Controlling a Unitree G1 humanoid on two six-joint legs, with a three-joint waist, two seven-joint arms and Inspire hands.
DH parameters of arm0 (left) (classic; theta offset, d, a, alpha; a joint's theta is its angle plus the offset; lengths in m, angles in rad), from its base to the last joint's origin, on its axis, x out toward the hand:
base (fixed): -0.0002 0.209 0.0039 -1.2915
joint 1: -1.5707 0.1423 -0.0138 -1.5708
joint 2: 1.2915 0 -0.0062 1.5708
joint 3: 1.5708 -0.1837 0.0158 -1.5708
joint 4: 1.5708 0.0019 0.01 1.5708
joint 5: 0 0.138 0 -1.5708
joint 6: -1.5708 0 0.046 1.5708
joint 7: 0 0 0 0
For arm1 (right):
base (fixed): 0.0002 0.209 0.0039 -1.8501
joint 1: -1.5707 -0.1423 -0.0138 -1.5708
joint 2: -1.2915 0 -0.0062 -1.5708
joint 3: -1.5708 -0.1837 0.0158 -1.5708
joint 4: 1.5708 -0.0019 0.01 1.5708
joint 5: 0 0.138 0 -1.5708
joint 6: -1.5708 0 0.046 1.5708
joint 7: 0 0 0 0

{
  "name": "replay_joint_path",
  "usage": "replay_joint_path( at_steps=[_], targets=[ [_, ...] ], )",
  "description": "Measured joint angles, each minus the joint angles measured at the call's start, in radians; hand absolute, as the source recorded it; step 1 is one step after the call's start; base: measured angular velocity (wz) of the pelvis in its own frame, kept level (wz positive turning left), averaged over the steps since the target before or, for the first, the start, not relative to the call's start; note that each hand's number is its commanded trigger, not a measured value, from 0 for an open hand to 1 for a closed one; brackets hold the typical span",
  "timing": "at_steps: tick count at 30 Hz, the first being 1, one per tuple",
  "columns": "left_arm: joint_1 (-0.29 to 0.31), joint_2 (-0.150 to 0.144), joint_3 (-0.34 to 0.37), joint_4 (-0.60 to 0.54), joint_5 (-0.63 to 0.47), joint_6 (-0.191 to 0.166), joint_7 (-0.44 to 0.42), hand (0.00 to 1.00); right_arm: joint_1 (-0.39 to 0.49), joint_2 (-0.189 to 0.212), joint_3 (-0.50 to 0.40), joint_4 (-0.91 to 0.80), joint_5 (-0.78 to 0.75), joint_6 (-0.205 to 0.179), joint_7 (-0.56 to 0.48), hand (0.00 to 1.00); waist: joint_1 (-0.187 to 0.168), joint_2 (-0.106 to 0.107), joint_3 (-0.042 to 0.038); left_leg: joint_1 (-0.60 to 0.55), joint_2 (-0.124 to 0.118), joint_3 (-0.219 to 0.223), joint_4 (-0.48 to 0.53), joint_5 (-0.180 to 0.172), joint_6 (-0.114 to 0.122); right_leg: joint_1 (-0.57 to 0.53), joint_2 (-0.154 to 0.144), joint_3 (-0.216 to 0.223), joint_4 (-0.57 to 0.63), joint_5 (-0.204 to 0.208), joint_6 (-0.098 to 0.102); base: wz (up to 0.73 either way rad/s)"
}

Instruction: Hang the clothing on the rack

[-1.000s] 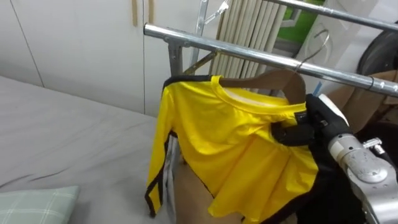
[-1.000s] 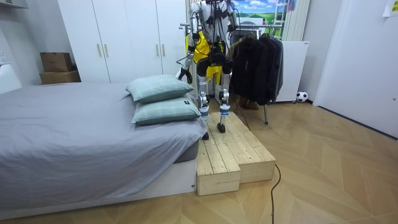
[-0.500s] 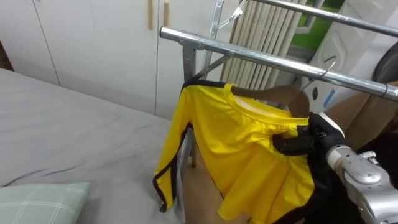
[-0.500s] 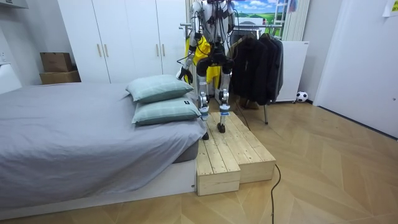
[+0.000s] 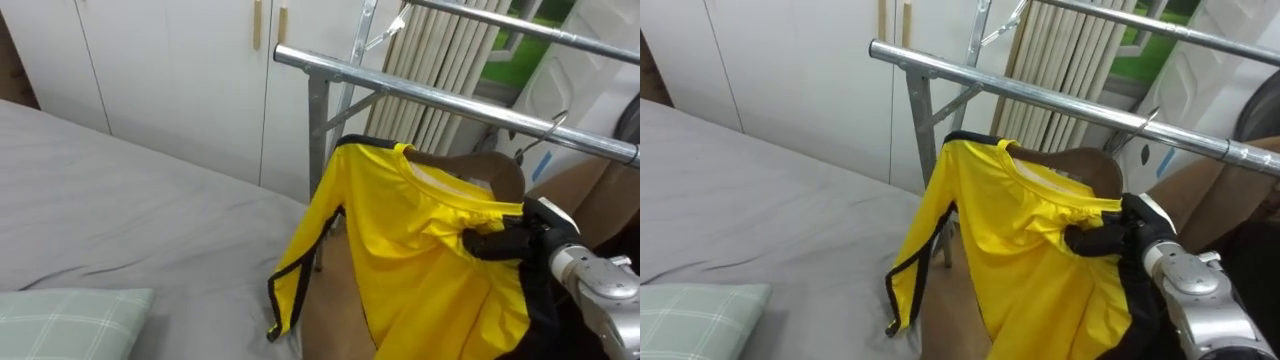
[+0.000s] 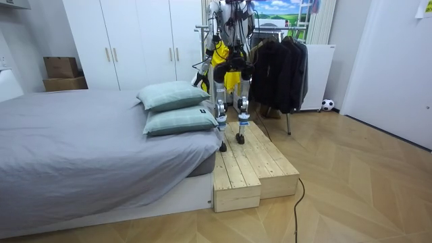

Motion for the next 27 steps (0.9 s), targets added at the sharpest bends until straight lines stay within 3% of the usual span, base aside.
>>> replay_joint_path(
  at_steps=[5, 11, 15, 23, 27],
  targets=[
    [0.005, 0.002, -0.001, 0.000, -0.001, 0.009, -0.010, 0.00, 0.000, 0.000, 0.002, 0.037, -0.010, 0.000, 0.000, 1.00, -0.002, -0.003, 0.0008, -0.001, -0.001, -0.008, 0.000, 0.000, 0.000, 0.007, 0.001, -0.005, -0.010, 0.000, 0.000, 0.04],
    [-0.004, 0.012, -0.003, -0.001, -0.012, 0.013, -0.021, 0.00, 0.000, 0.000, 0.028, 0.052, -0.010, 0.000, -0.017, 1.00, -0.003, -0.020, 0.0079, 0.003, 0.000, -0.009, -0.005, 0.005, -0.007, 0.012, 0.002, -0.011, -0.015, 0.000, 0.000, 0.02],
    [-0.006, 0.027, -0.025, -0.001, -0.011, 0.007, -0.024, 0.00, 0.000, 0.000, 0.043, 0.086, -0.009, -0.028, -0.036, 1.00, -0.002, -0.023, 0.0096, 0.009, -0.001, -0.010, -0.005, 0.005, -0.007, 0.019, 0.001, -0.012, -0.013, 0.000, 0.000, 0.00],
    [-0.004, 0.039, -0.063, -0.001, -0.010, 0.011, -0.042, 0.00, 0.000, 0.000, 0.045, 0.139, -0.030, -0.068, -0.051, 1.00, -0.004, -0.012, 0.0133, -0.001, -0.003, -0.013, 0.000, 0.005, -0.007, 0.019, 0.001, -0.015, -0.014, 0.000, 0.000, 0.00],
    [-0.003, 0.037, -0.070, 0.000, -0.001, 0.016, -0.043, 0.00, 0.000, 0.000, 0.045, 0.155, -0.038, -0.078, -0.083, 1.00, -0.004, 0.003, 0.0062, -0.001, -0.001, -0.015, -0.001, 0.005, -0.007, 0.019, 0.002, -0.019, -0.013, 0.000, 0.000, 0.00]
  ],
)
